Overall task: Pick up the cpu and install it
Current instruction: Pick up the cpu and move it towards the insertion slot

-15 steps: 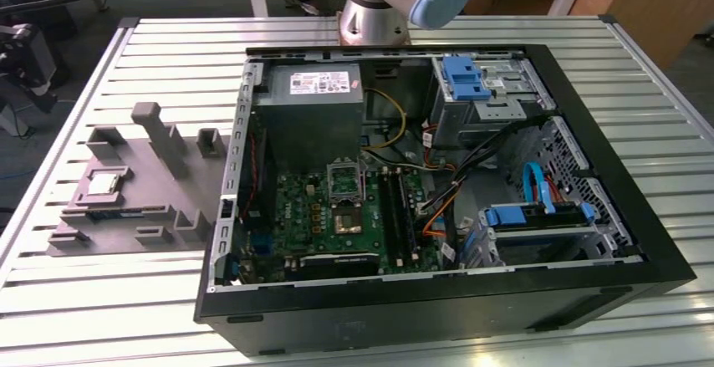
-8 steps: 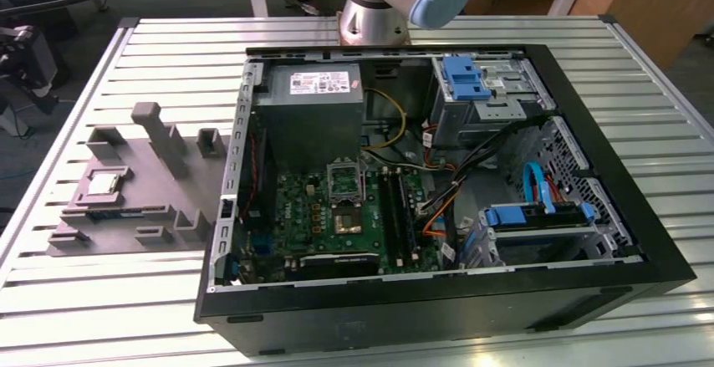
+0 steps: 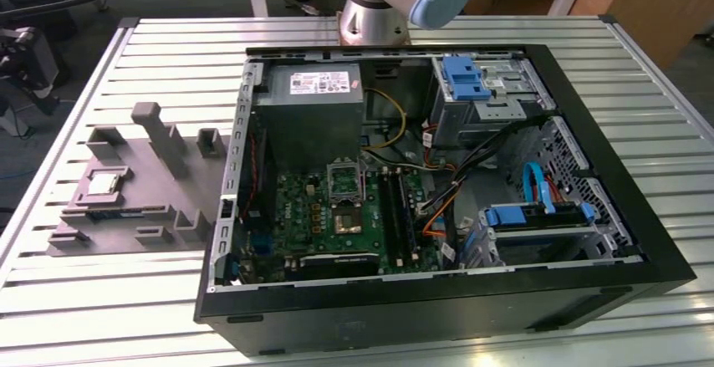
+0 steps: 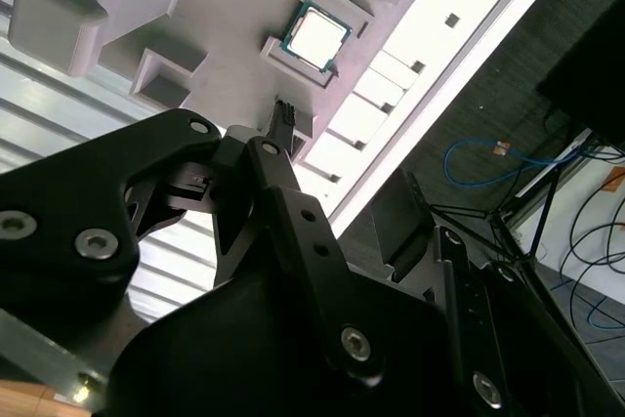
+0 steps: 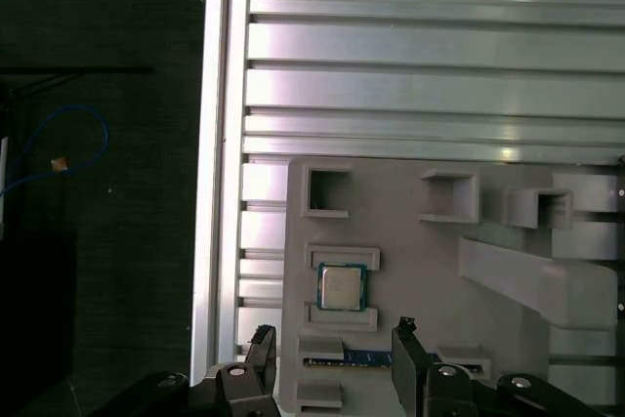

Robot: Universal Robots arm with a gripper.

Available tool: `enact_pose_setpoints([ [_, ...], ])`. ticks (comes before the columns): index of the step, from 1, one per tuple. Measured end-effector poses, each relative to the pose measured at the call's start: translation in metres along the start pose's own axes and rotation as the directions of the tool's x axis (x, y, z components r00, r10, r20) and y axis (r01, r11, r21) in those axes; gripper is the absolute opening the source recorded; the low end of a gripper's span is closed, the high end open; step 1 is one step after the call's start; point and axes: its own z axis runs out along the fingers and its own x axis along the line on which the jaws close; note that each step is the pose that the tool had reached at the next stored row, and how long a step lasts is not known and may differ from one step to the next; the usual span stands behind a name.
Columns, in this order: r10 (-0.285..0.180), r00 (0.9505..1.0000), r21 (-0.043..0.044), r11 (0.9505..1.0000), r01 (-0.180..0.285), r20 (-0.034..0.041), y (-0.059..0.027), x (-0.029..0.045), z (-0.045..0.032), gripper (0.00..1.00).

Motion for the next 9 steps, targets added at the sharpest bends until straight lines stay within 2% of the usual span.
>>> enact_pose_setpoints([
  [9,0.0,1.0,0.0,1.0,0.0,0.0,-0.0001,0.0,0.0031,0.59],
])
